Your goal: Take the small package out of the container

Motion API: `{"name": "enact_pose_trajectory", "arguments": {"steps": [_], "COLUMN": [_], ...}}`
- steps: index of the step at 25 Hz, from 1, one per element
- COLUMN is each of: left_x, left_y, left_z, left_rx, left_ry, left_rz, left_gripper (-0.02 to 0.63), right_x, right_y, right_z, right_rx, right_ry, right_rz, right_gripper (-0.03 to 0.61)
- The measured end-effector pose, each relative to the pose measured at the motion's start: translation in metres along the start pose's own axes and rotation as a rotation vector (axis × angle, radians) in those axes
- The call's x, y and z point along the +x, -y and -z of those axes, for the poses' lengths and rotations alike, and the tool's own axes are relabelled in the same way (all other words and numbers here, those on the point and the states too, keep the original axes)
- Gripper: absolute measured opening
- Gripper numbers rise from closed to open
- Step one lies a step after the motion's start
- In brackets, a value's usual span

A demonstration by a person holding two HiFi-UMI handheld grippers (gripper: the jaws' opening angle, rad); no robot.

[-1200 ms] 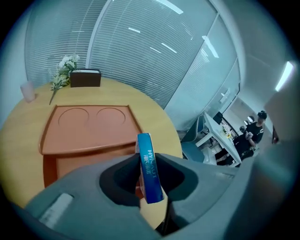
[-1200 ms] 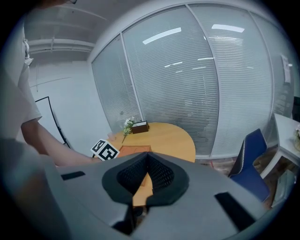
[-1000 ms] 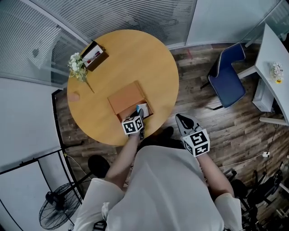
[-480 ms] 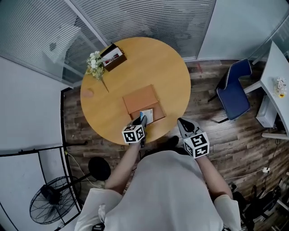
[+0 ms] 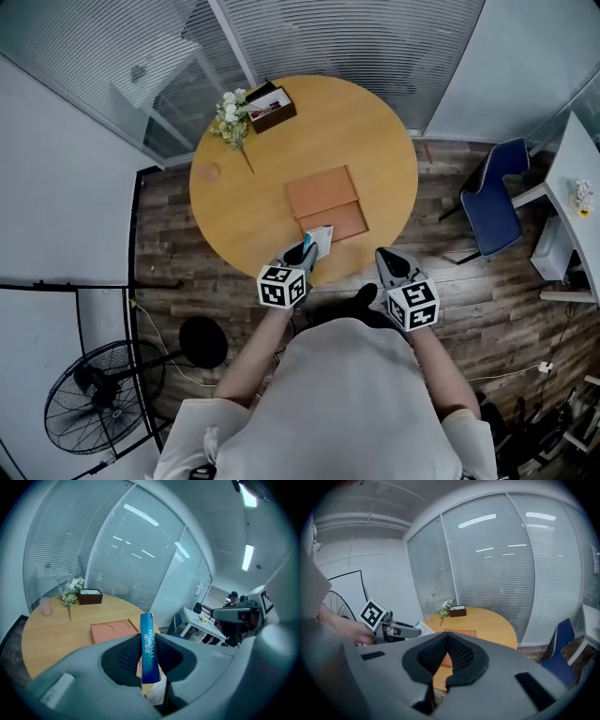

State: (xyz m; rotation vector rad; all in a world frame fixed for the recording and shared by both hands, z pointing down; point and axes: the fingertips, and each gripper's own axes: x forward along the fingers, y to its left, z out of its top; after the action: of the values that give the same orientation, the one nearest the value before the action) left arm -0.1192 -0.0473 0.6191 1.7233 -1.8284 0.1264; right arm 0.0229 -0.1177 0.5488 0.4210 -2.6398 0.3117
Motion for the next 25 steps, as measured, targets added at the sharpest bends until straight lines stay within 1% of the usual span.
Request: {"name": "enact_pose_trajectory", "arguments": {"steps": [6,12,15,20,25], "left_x": [-0.067,-0.123,-0.138,-0.156,-0.172], "left_y": [0.013,0.025,0.030,0.041,0.053], "left_z": [-0.004,-0.003,-0.005,-0.014,-0.025], "left_rx": [0.064,0.061,0.064,0.083,0.059], "left_ry": [0.068,0.141,0.165,0.202,0.238], "left_rz": [0.038,0.063,0.060,0.033,0.002], "left_gripper": [0.078,0.078,0.078,0.078,0.078], "right_x": [-0.022,-0.049,-0.059,-0.070,-0.078], "right_y": [-0.046,-0.079,-0.083,-0.084,-0.075], "right_z": [0.001,-0.004,-0.012,-0.021,-0.033], "right_rx": [-0.028,-0.024,-0.030,-0.061,-0.082], "right_ry": [0.019,0.059,0.082,0.102,0.116], "right_rz": [0.018,0.034,0.037,-0.008,-0.036], "right_gripper": [0.003,0.003,0.004,0.003,0.003]}}
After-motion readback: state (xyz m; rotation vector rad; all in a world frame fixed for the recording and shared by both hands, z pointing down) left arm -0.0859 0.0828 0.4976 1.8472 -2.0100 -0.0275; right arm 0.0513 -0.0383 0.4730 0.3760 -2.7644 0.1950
